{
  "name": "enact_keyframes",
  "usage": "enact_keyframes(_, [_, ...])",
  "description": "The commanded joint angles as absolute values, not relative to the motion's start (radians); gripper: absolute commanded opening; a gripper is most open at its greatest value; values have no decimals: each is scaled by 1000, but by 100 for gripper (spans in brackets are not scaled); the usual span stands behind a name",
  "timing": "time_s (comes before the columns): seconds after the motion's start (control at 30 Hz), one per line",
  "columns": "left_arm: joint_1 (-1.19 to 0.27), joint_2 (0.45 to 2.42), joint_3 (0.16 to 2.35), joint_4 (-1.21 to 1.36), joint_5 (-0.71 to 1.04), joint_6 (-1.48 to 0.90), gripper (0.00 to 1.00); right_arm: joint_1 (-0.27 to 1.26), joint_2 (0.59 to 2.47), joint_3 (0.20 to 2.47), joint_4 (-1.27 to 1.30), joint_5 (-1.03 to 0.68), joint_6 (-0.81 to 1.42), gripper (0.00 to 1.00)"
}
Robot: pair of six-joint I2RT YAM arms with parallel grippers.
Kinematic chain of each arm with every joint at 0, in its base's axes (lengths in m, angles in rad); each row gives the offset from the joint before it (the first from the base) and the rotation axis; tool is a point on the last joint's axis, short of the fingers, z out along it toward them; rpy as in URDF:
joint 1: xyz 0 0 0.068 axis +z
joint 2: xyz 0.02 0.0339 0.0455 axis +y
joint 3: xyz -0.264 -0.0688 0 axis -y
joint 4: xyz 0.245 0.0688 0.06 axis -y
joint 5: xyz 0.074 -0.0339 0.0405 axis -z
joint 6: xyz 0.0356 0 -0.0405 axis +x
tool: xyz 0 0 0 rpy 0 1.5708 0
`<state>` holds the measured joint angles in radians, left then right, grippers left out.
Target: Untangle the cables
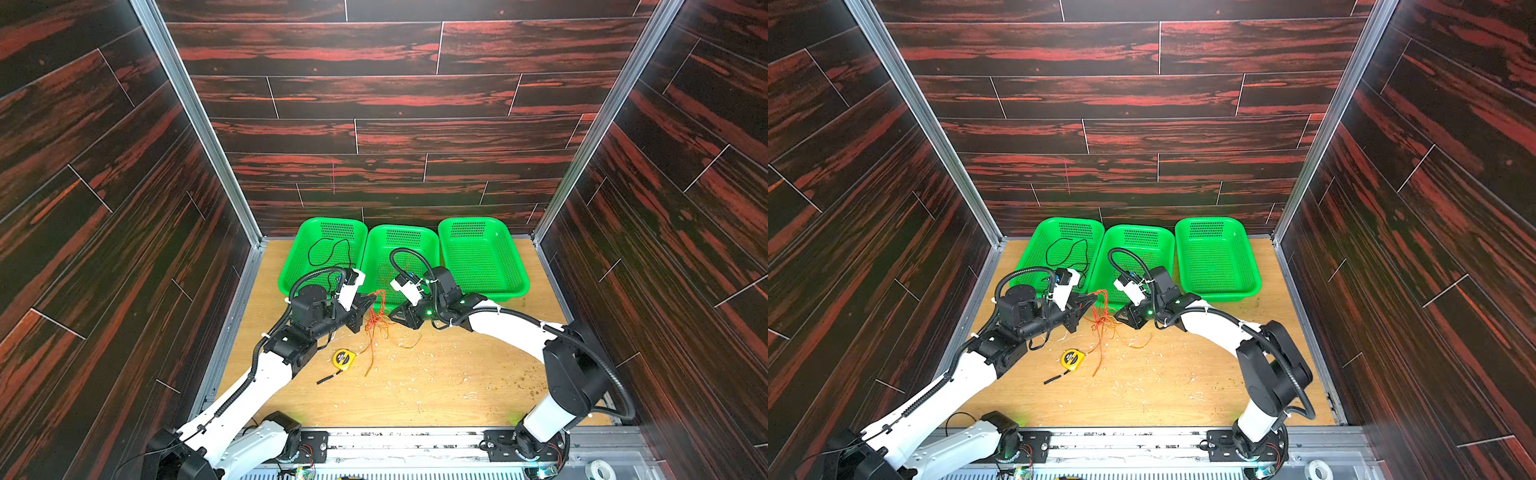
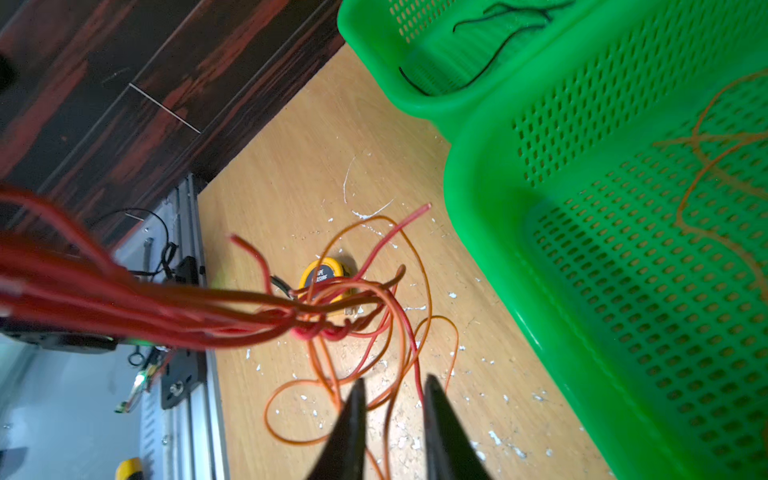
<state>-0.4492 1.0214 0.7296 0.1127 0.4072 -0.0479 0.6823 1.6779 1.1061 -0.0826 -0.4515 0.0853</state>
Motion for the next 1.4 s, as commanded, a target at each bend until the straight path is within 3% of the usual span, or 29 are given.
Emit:
enact_keyframes(0.0, [-453,984,742,157,398,-27,0,683,1701,1128,-98,-444,94,12])
enact_keyframes(0.2, [-453,963,735,119,364,-20,0,678,1634,1095,-82,-291,101,0])
enact_keyframes(0.7, [-451,865,712,14,148,2,0,478,1435,964,-170,-116,92,0])
enact_keyframes(1.37, [-365,829,714,-70,108,15,0,65,1223,863,-331,72,89,0])
